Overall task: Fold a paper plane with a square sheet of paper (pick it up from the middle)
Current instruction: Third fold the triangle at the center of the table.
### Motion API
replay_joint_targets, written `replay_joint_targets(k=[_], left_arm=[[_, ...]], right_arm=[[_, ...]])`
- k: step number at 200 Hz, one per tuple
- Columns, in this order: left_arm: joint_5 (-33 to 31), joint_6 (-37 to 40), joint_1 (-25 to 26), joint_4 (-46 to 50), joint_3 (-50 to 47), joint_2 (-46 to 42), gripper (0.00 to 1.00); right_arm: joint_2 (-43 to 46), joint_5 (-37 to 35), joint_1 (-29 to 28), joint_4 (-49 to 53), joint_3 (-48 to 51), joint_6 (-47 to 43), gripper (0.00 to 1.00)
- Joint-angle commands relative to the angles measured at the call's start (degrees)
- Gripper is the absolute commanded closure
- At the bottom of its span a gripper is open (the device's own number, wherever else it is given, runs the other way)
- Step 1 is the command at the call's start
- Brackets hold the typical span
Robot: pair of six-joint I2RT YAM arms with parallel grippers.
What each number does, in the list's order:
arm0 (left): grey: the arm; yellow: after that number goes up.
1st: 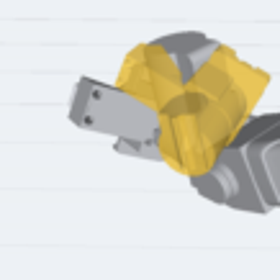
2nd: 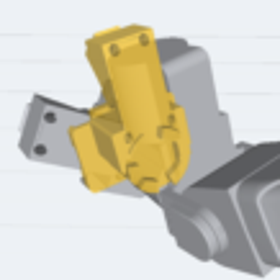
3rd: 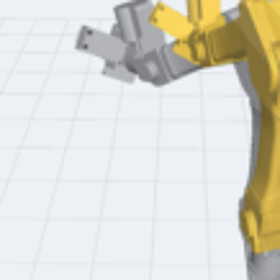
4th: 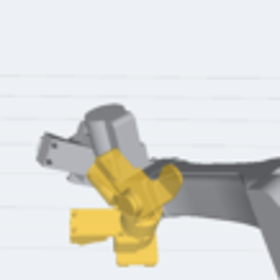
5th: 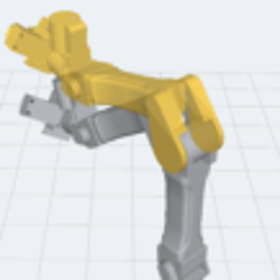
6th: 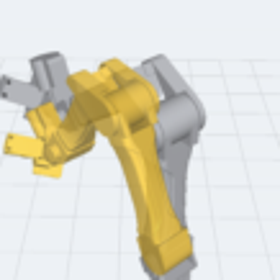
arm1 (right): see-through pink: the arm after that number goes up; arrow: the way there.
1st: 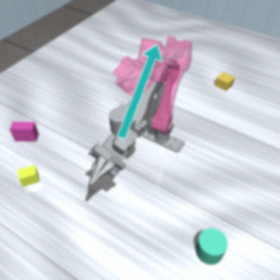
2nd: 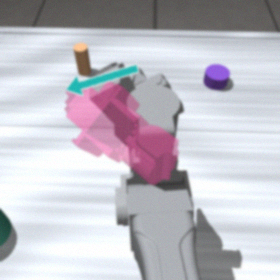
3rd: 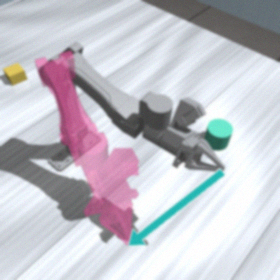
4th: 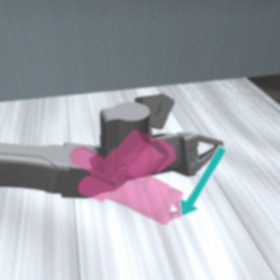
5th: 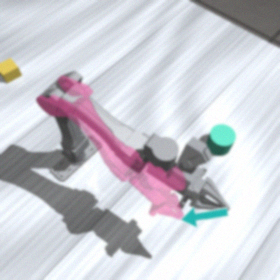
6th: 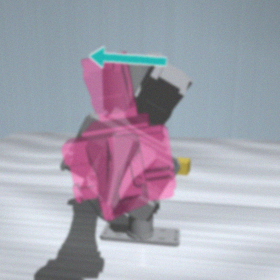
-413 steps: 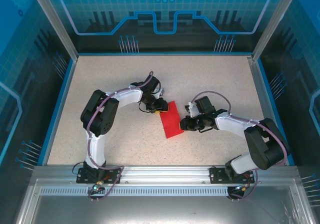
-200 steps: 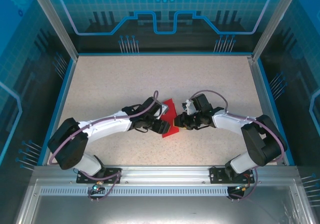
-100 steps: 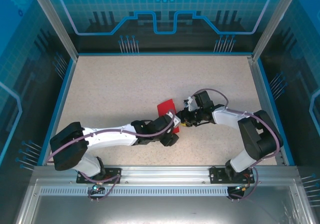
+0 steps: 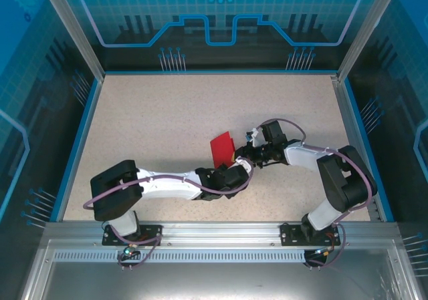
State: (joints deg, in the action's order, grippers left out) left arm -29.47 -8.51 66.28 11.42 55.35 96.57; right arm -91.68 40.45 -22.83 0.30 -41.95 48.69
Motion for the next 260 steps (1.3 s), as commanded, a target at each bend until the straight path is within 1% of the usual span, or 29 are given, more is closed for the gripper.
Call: replay_joint_targets(k=[1,31,57,76,95,100,123,147,171,184,197,224,248,260], left_arm=[[-6.2,0.7,0.4,2.2,2.7,1.5,0.45],[-5.9,-0.7,0.4,3.4,3.2,0.4,0.65],[-3.5,-1.4,0.4,4.2,2.9,-1.1,0.73],[-1.2,-2.2,0.1,4.4,2.4,-2.2,0.81],[1.1,-3.3,-0.7,4.7,1.7,-3.0,0.94],[1.6,-3.9,-1.2,4.5,1.3,-3.4,0.96],[6.7,-5.2,-3.8,2.8,-0.9,-5.7,0.96],[15.3,-5.8,-7.2,1.1,-2.5,-7.8,0.98],[23.7,-6.9,-10.8,-0.2,-4.1,-8.2,0.98],[27.1,-7.5,-12.5,-1.1,-5.0,-8.0,0.98],[29.7,-7.6,-13.9,-1.3,-5.2,-7.5,0.98],[34.2,-7.3,-16.4,-2.2,-5.4,-6.4,0.97],[37.2,-7.2,-18.1,-2.8,-5.7,-6.1,0.97],[38.2,-7.1,-18.8,-3.2,-6.1,-6.2,0.97]], right_arm=[[-0.8,2.1,0.9,-0.8,0.4,0.6,0.82],[-0.8,1.1,1.1,0.7,0.4,-0.8,0.82],[-1.2,0.4,1.2,1.6,0.4,-1.8,0.82],[-1.5,0.0,1.3,2.0,0.4,-2.3,0.82],[-1.8,-0.4,1.4,2.6,0.2,-3.0,0.82],[-1.8,-0.6,1.3,2.8,0.2,-3.2,0.81],[-2.1,-1.0,1.3,3.5,-0.3,-3.9,0.80],[-2.1,-1.6,1.3,4.8,-1.3,-5.0,0.77],[-1.9,-2.5,1.3,6.6,-2.5,-6.3,0.68],[-1.8,-2.8,1.3,8.0,-3.3,-7.3,0.65],[-1.5,-3.7,1.3,10.2,-4.2,-8.9,0.63],[0.4,-8.8,1.8,17.9,-7.9,-14.6,0.58],[2.2,-12.3,2.2,20.9,-11.7,-18.5,0.57],[1.6,-12.6,2.2,21.0,-13.5,-19.9,0.59]])
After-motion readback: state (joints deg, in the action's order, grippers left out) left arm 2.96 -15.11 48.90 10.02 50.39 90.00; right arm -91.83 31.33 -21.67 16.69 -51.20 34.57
